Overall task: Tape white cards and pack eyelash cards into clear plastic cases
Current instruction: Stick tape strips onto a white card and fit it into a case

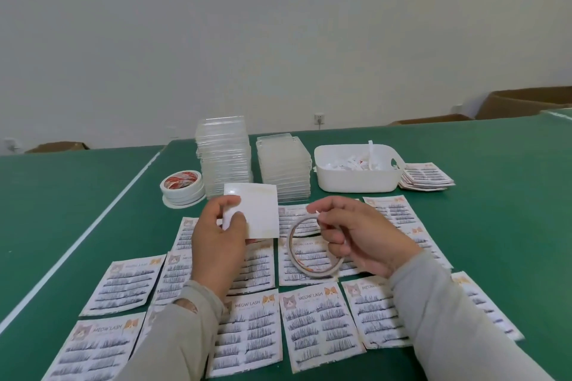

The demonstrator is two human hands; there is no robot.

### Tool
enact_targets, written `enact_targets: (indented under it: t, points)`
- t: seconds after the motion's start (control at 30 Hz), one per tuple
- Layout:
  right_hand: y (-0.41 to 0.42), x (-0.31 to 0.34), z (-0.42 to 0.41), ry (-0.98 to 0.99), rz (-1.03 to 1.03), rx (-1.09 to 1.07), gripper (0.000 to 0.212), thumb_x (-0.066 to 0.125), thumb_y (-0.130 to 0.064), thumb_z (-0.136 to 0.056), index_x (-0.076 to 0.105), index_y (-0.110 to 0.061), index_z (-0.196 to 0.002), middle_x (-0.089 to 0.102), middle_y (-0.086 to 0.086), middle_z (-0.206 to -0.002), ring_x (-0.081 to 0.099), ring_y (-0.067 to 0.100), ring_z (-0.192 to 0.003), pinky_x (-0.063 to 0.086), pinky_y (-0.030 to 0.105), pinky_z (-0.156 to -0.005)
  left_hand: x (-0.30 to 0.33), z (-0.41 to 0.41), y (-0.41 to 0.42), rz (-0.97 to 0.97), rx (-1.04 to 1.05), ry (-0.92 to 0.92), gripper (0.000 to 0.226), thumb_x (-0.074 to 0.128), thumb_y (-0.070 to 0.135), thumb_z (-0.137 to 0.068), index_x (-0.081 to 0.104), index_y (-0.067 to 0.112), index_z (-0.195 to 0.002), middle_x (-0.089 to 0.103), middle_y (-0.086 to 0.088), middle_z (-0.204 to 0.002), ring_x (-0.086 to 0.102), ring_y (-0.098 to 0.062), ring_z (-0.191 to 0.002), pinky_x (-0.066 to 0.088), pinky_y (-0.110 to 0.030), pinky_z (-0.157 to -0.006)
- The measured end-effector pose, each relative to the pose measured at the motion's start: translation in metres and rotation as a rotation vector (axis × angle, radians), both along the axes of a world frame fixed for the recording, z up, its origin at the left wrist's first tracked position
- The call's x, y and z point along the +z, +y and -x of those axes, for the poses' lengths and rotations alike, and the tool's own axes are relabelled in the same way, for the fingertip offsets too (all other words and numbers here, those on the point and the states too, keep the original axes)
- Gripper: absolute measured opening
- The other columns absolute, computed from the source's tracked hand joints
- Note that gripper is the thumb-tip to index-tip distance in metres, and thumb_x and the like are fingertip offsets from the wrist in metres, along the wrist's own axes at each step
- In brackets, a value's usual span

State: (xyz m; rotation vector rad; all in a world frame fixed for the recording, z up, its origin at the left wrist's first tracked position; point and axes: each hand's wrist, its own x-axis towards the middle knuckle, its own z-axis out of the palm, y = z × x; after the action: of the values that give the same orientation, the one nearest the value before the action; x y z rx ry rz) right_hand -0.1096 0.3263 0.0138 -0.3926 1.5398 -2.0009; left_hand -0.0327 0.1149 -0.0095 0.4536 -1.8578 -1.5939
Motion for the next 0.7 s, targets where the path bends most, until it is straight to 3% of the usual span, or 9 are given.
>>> enact_targets:
  t: [0.1,0.2,0.37,0.5,0.6,0.7]
  points:
    - [0.007,-0.004,0.002,-0.031,0.073,0.027,0.022,0.05,0.005,-0.097,0.067,-0.006,-0.105,0.045,0.003,-0.064,0.038,0.01,-0.047,0.031,0.019,-0.036,0.004,0.003,-0.002,0.103,-0.025,0.006,0.03,0.063,0.013,-0.096,0.063,0.042,-0.1,0.06,0.026,-0.11,0.063,-0.013,-0.106,0.057,-0.031,-0.083]
    - [0.008,-0.007,0.001,-0.013,0.101,0.116,0.021,0.056,0.002,-0.092,0.071,-0.011,-0.1,0.047,0.007,-0.067,0.039,0.01,-0.045,0.032,0.019,-0.035,0.008,0.007,0.007,0.159,-0.137,-0.029,0.034,0.063,0.009,-0.096,0.065,0.043,-0.099,0.06,0.027,-0.112,0.063,-0.005,-0.101,0.054,-0.014,-0.071]
    - [0.002,-0.011,-0.004,0.018,0.041,0.199,0.018,0.065,-0.004,-0.084,0.07,-0.014,-0.099,0.056,0.011,-0.075,0.04,0.012,-0.039,0.034,0.018,-0.036,-0.003,0.001,0.017,0.148,-0.269,-0.087,0.033,0.062,0.009,-0.097,0.072,0.04,-0.102,0.07,0.025,-0.11,0.063,0.002,-0.107,0.05,-0.021,-0.093]
    - [-0.001,-0.012,-0.005,0.105,-0.01,0.183,0.017,0.065,-0.001,-0.092,0.066,-0.01,-0.106,0.059,0.014,-0.076,0.043,0.013,-0.036,0.04,0.021,-0.038,-0.01,-0.003,0.014,0.14,-0.284,-0.031,0.026,0.07,0.011,-0.094,0.075,0.037,-0.097,0.071,0.03,-0.101,0.064,0.009,-0.099,0.046,-0.004,-0.083]
    - [-0.003,-0.013,-0.006,0.171,-0.082,0.145,0.021,0.062,0.0,-0.096,0.064,-0.002,-0.117,0.068,0.014,-0.08,0.051,0.013,-0.042,0.047,0.024,-0.041,-0.013,-0.002,0.014,0.149,-0.276,-0.01,0.027,0.072,0.01,-0.092,0.074,0.036,-0.098,0.072,0.027,-0.1,0.065,0.007,-0.098,0.047,-0.006,-0.084]
    - [-0.005,-0.014,-0.007,0.232,-0.19,0.114,0.013,0.063,-0.006,-0.097,0.07,-0.001,-0.107,0.069,0.014,-0.08,0.053,0.012,-0.05,0.05,0.026,-0.05,-0.012,-0.003,0.016,0.186,-0.284,0.003,0.031,0.068,0.005,-0.094,0.073,0.036,-0.097,0.072,0.025,-0.098,0.064,0.008,-0.097,0.045,-0.004,-0.082]
